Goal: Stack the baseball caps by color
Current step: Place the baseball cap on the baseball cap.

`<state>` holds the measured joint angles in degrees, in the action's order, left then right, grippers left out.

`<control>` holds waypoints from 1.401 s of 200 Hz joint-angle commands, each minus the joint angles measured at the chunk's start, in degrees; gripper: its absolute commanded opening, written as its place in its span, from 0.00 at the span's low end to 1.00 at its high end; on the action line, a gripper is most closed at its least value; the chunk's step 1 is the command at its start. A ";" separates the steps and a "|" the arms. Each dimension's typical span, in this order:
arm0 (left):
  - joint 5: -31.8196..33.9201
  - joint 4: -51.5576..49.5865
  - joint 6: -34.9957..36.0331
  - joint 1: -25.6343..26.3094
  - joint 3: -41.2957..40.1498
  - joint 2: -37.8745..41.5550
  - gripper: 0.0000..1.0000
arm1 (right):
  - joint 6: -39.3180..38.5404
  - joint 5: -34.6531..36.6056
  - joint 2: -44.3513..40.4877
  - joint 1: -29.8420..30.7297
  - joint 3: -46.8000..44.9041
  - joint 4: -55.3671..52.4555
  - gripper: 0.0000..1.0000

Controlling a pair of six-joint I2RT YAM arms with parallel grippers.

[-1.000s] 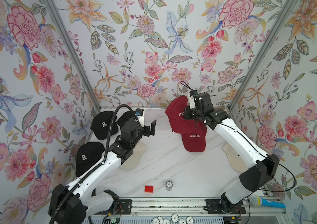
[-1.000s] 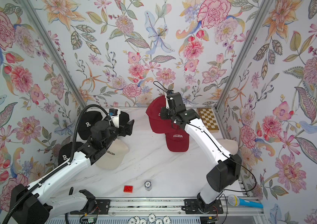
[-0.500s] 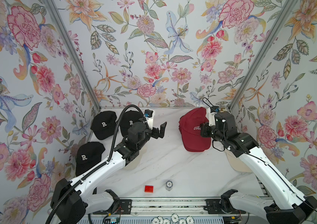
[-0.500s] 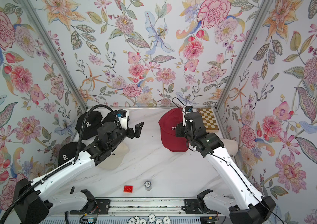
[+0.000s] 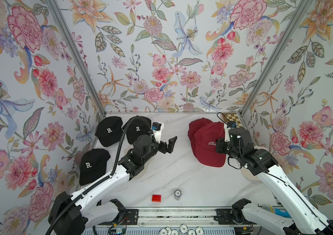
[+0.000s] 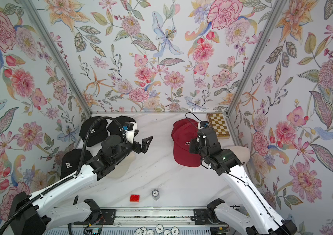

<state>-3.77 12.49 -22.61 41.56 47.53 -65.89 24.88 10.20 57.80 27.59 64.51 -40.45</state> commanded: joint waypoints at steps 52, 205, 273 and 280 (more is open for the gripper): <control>1.40 4.54 -3.25 3.40 4.88 -7.08 0.99 | -9.67 -7.88 5.67 -7.70 0.11 1.56 0.14; 6.08 3.44 0.17 4.13 9.66 -11.79 1.00 | -22.53 -15.20 20.55 -14.08 4.17 10.23 0.14; 7.42 2.24 0.54 4.14 11.47 -13.37 1.00 | -22.89 -18.19 25.25 -15.20 4.58 13.10 0.14; 7.43 2.06 0.71 4.06 11.85 -13.71 1.00 | -22.74 -18.30 25.72 -15.20 4.66 13.24 0.14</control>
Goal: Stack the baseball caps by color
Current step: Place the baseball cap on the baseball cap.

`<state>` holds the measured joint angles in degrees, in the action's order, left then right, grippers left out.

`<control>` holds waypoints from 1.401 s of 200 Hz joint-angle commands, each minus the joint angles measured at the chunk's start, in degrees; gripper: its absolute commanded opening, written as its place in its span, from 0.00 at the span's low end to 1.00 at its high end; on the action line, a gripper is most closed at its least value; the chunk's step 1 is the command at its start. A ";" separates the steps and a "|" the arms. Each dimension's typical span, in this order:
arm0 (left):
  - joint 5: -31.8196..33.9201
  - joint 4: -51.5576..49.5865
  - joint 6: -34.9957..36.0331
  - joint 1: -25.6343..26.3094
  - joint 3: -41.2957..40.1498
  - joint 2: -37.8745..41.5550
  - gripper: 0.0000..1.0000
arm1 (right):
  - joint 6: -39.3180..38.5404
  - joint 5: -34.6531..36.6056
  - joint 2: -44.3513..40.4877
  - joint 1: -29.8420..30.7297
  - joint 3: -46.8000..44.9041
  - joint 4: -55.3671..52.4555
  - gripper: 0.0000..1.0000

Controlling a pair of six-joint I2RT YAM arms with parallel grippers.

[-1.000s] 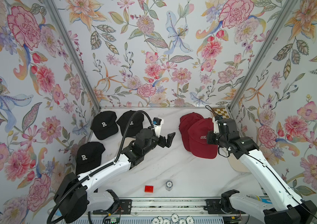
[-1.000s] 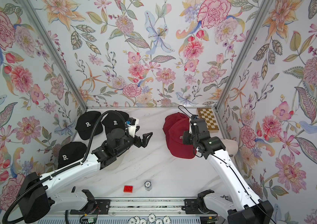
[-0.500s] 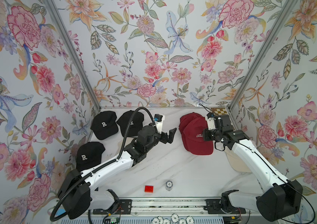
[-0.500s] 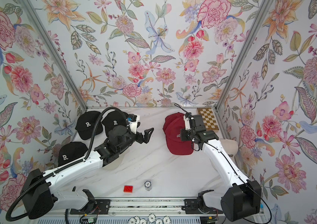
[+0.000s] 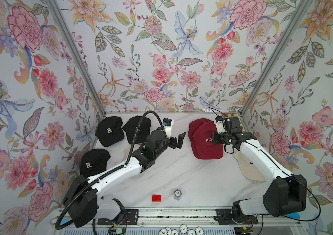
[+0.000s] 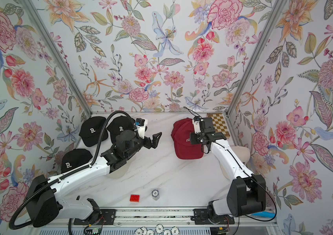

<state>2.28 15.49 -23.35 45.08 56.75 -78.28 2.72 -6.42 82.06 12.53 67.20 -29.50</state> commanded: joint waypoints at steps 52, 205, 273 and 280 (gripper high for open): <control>1.33 -0.90 1.73 0.47 3.72 -2.90 1.00 | -0.39 -1.34 5.57 -0.12 2.40 3.43 0.14; 3.01 -1.07 3.05 0.32 0.67 -0.76 1.00 | -1.58 2.81 16.42 -0.14 3.18 5.32 0.27; 4.02 -1.53 3.05 0.01 -1.53 2.01 1.00 | -0.63 3.84 19.79 -0.14 2.42 6.68 0.33; 4.17 -1.58 3.05 -0.14 -1.79 2.31 1.00 | -0.66 3.72 20.14 -0.27 2.33 6.73 0.33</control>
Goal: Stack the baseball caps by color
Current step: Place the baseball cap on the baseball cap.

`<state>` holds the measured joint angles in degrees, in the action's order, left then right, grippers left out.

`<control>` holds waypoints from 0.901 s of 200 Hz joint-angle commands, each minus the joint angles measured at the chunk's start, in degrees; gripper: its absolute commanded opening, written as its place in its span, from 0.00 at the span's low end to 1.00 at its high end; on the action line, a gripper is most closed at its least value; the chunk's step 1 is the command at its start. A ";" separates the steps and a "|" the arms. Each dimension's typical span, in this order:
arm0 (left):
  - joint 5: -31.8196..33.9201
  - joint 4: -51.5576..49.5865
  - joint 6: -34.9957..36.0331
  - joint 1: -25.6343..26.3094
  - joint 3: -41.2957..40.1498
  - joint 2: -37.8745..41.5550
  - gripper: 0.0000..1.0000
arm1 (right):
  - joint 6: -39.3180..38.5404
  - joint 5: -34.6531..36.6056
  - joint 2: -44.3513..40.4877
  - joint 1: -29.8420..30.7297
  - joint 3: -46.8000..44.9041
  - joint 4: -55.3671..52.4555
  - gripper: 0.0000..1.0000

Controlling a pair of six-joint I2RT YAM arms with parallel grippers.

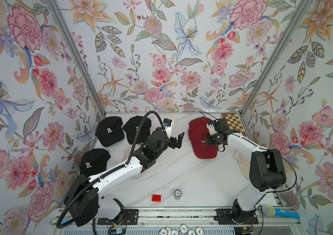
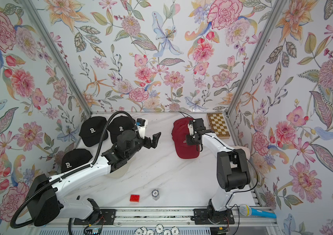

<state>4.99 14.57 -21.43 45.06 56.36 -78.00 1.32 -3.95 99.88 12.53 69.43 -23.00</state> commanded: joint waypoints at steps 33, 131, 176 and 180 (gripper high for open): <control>1.69 -0.68 0.87 0.08 -2.37 3.11 1.00 | 1.38 0.83 3.83 -0.49 -0.50 0.86 0.32; 3.01 -1.85 0.86 -0.32 -4.50 6.78 1.00 | 2.86 0.69 4.50 -1.02 -1.94 2.27 0.37; 3.21 -2.20 1.07 -0.41 -5.03 8.03 1.00 | 3.85 1.90 -0.71 -0.95 -1.36 1.31 0.65; 3.07 -2.26 1.09 -0.43 -5.03 8.04 1.00 | 3.86 1.95 -1.26 -0.90 -1.24 1.03 0.67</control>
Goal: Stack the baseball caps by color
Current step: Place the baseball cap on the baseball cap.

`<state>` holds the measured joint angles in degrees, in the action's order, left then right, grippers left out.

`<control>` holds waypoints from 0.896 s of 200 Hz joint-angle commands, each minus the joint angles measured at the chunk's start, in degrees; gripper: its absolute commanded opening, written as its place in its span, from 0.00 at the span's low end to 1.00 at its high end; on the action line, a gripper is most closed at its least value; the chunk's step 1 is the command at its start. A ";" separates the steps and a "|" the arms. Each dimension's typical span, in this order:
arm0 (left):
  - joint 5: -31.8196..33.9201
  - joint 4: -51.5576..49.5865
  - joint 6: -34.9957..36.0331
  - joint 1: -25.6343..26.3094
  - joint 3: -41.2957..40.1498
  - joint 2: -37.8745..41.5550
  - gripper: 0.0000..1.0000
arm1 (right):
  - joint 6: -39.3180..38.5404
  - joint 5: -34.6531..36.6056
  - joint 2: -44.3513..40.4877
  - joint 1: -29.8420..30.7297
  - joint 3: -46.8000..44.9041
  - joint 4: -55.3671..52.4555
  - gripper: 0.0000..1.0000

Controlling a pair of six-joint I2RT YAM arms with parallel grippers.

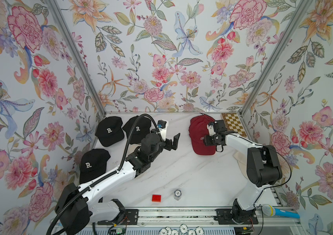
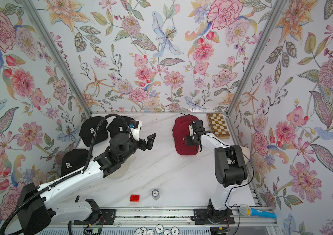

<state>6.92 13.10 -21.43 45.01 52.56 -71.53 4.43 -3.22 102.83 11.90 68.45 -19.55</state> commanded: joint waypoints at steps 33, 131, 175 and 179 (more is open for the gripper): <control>0.67 -0.57 1.13 -0.34 -1.75 2.42 1.00 | 0.61 2.68 -8.71 0.23 2.38 -5.66 0.80; 0.55 1.39 0.55 -0.62 -7.81 8.38 1.00 | 1.22 2.96 -25.11 1.00 8.26 -20.71 0.99; 2.13 -1.92 0.79 -0.88 -9.82 11.31 1.00 | 4.60 2.07 -32.00 1.36 8.32 -22.10 0.99; 2.22 -2.04 0.71 -0.89 -10.01 11.70 1.00 | 4.91 1.95 -32.33 1.44 8.33 -22.16 0.99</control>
<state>7.09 12.56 -21.43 44.64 43.92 -62.15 6.70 -0.62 73.38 12.95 75.64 -38.87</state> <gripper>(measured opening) 0.997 0.987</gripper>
